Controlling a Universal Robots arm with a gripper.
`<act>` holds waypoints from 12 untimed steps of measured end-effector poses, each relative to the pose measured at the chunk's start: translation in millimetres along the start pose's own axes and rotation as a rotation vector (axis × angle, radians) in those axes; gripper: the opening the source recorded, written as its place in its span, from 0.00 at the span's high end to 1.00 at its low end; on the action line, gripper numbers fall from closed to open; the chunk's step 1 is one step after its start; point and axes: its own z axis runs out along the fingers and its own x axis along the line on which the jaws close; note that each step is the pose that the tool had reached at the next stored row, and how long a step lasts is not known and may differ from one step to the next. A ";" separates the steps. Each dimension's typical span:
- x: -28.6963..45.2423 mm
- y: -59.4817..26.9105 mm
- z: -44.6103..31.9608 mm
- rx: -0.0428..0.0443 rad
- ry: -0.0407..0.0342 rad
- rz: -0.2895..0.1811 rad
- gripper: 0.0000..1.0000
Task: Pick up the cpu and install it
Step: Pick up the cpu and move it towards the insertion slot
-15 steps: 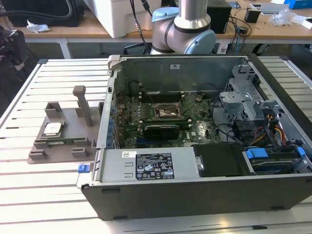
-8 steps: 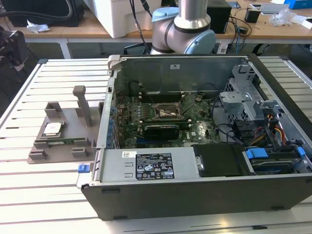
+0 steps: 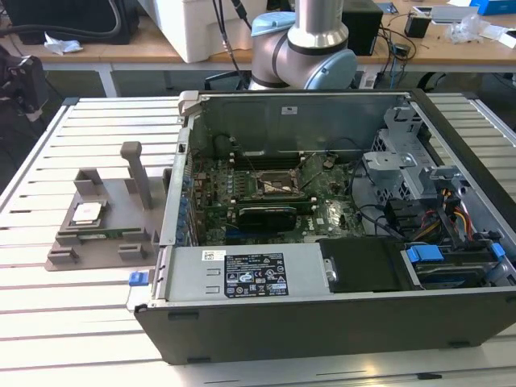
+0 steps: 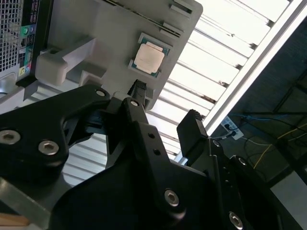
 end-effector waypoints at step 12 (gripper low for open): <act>0.2 -0.3 9.8 0.0000 0.0000 0.000 0.46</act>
